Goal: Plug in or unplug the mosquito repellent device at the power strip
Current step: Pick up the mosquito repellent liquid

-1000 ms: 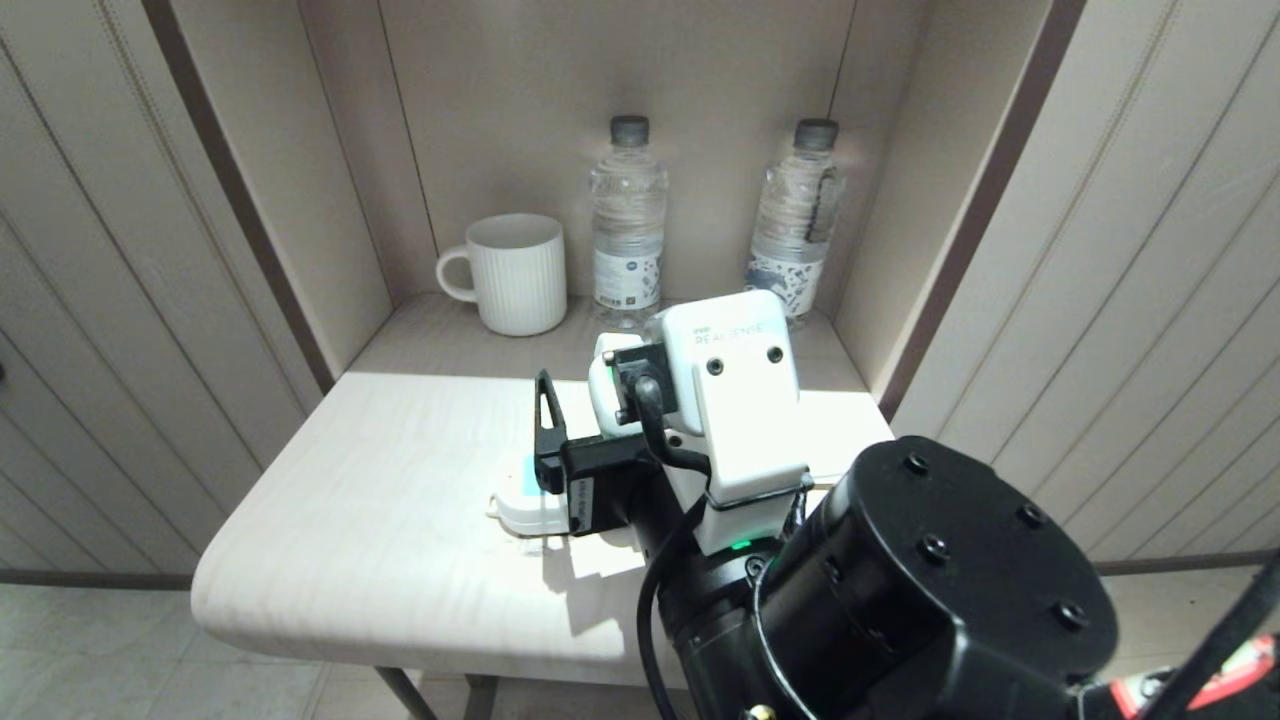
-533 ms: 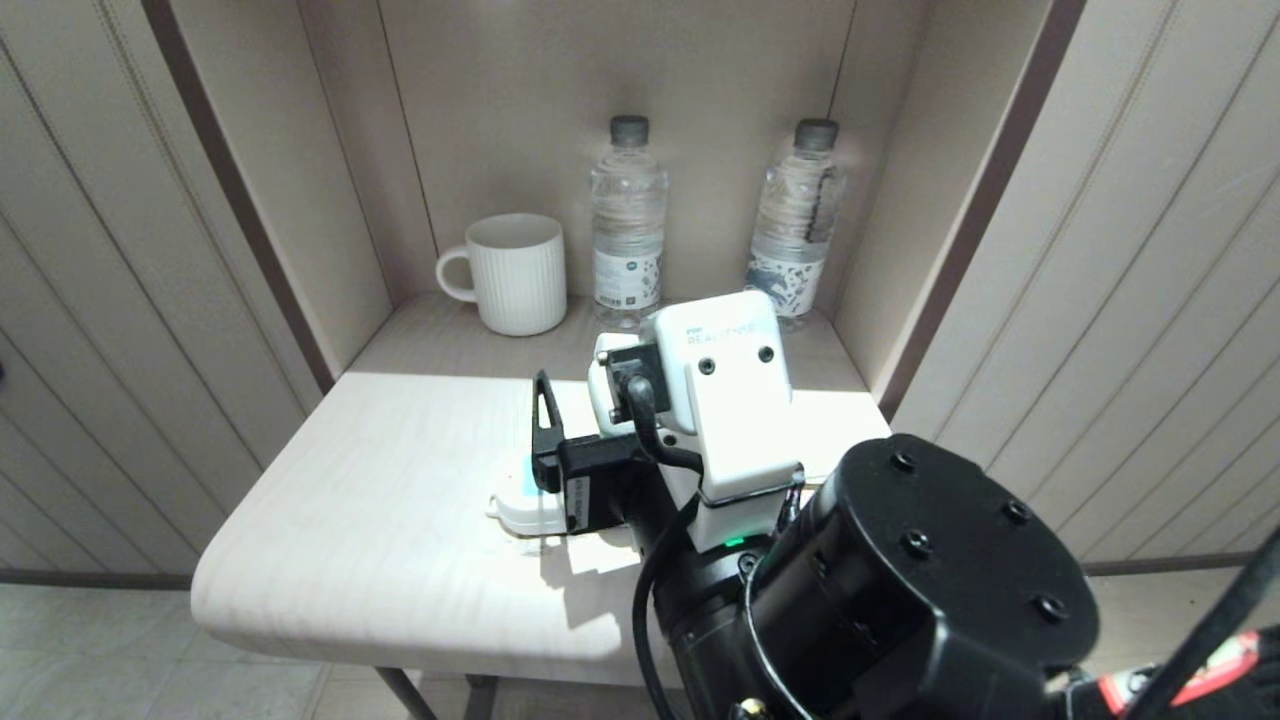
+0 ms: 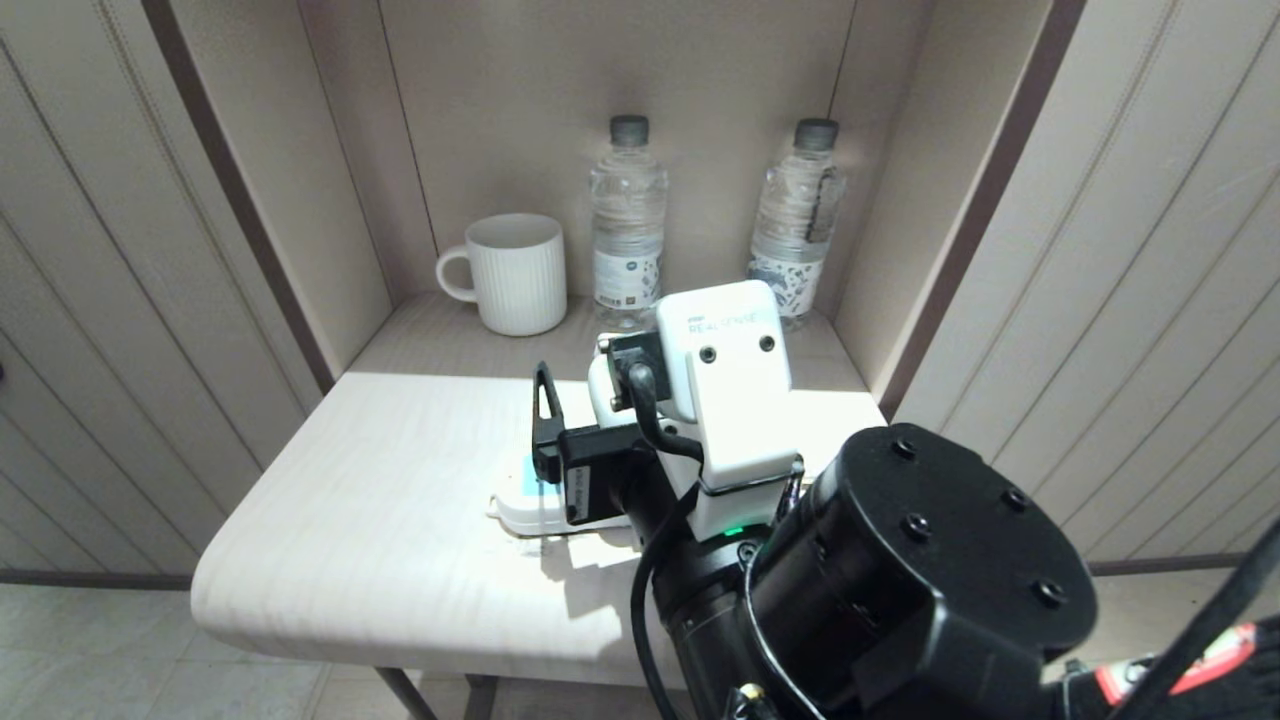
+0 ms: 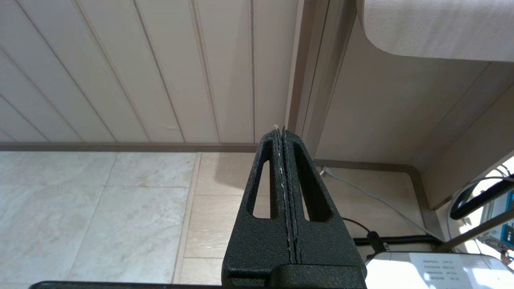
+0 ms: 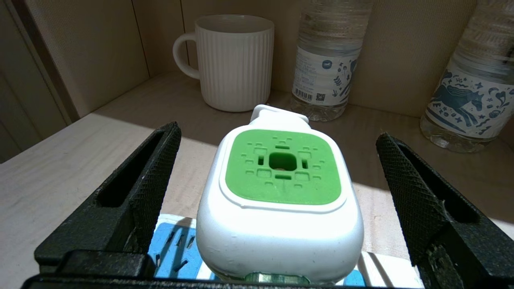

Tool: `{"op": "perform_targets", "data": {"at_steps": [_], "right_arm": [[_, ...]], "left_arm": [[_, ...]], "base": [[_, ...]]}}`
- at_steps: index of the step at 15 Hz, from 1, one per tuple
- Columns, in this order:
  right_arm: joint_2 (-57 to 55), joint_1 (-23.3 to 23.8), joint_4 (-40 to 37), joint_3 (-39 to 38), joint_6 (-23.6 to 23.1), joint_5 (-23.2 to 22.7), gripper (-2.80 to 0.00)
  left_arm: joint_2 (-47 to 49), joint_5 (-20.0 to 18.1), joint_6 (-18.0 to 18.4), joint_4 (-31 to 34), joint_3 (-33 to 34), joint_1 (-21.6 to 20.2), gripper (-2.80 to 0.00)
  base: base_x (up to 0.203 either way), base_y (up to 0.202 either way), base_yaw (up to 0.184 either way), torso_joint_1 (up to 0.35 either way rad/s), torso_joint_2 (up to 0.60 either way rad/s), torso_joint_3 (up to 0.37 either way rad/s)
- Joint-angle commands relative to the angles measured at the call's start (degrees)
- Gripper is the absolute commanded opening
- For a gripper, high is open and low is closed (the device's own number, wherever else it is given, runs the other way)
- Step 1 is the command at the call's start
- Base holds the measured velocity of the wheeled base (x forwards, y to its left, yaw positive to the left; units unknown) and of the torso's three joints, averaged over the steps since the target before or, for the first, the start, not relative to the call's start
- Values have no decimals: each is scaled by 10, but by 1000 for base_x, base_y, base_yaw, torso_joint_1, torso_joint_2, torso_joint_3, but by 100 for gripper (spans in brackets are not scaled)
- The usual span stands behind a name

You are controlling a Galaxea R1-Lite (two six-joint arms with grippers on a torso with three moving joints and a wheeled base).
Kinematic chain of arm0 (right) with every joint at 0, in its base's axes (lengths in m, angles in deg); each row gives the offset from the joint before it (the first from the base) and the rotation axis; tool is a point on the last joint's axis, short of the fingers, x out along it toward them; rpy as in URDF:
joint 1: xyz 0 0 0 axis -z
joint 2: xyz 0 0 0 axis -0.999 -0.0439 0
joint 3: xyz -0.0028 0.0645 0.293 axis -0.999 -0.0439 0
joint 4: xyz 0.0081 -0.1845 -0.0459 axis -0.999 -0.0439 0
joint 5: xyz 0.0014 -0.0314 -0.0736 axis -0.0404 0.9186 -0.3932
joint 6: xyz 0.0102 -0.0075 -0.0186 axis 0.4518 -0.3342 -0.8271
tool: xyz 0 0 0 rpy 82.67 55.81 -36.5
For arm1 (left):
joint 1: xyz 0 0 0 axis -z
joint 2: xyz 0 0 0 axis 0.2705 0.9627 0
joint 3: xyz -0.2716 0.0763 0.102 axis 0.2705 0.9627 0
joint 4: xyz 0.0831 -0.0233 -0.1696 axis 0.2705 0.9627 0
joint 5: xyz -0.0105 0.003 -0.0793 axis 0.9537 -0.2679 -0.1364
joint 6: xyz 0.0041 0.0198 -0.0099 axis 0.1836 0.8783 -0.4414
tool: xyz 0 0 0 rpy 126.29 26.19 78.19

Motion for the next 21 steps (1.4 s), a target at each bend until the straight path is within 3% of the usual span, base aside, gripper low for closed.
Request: {"op": "perform_targets", "data": {"at_steps": [1,11,12,21], "right_arm": [[0,0,4,1,-1,2,0],[-7,1,5,3,-2,4,0],[-9,2,5,3,-4,3,-280],[-9,3,6,3,-5,3,-280]], "left_arm": [[0,0,0,1,0,-1,-280],[0,0,0,1,-1,0,-280],[0,0,0,2,-1,0,-280],[0,0,0,1,0,0,-280]], "base": [[0,0,0,0,0,0],[0,0,0,0,0,0],[0,0,0,0,0,0],[0,0,0,0,0,0]]}}
